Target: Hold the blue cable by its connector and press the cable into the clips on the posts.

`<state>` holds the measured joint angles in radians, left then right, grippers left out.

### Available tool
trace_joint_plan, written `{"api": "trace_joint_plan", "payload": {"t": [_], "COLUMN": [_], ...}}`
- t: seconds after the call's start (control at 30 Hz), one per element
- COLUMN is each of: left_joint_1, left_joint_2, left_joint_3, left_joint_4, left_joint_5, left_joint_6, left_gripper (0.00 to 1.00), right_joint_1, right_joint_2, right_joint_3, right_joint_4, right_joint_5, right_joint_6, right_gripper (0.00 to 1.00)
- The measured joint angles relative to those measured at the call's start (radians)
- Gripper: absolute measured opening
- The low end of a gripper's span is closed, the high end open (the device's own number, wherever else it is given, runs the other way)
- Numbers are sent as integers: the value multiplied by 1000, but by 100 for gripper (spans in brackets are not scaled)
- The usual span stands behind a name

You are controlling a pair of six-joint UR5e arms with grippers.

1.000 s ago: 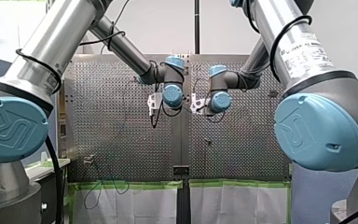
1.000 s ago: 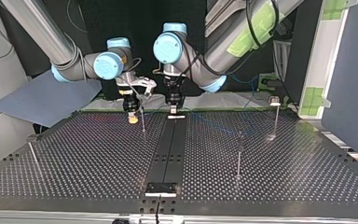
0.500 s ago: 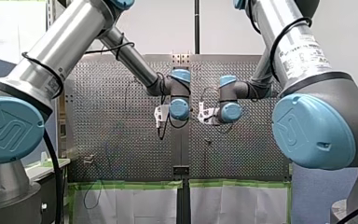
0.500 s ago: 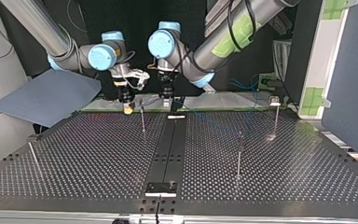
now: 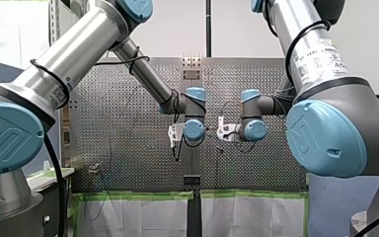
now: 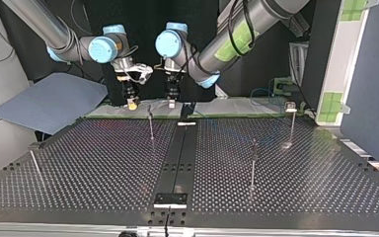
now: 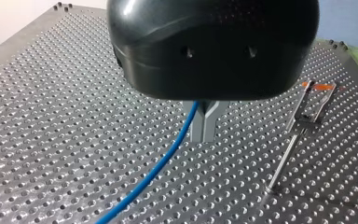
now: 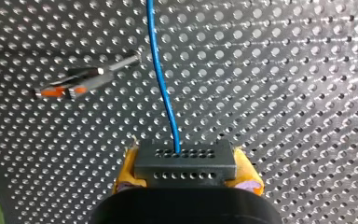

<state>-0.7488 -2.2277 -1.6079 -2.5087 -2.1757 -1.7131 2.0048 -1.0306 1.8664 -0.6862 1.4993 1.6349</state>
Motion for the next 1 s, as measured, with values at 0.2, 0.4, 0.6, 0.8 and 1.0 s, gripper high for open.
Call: {"api": "trace_joint_plan", "payload": {"t": [0.2, 0.4, 0.6, 0.8, 1.0], "left_joint_1": [-3, 0, 5, 11, 16], "left_joint_2": [-10, -40, -57, -97, -138], "left_joint_3": [0, 0, 0, 1, 1], "left_joint_4": [32, 61, 89, 108, 113], "left_joint_5": [0, 9, 25, 54, 53], "left_joint_6": [-8, -9, -8, -9, -8], "left_gripper": [0, 0, 0, 0, 0], "right_joint_1": [-19, -53, -102, -147, -155], "right_joint_2": [4, 7, 9, 24, 59], "right_joint_3": [28, 64, 87, 89, 89], "right_joint_4": [-24, -65, -88, -109, -136], "right_joint_5": [-31, -53, -96, -151, -196], "right_joint_6": [-1, 5, 4, 6, 6], "right_gripper": [0, 0, 0, 0, 0]}}
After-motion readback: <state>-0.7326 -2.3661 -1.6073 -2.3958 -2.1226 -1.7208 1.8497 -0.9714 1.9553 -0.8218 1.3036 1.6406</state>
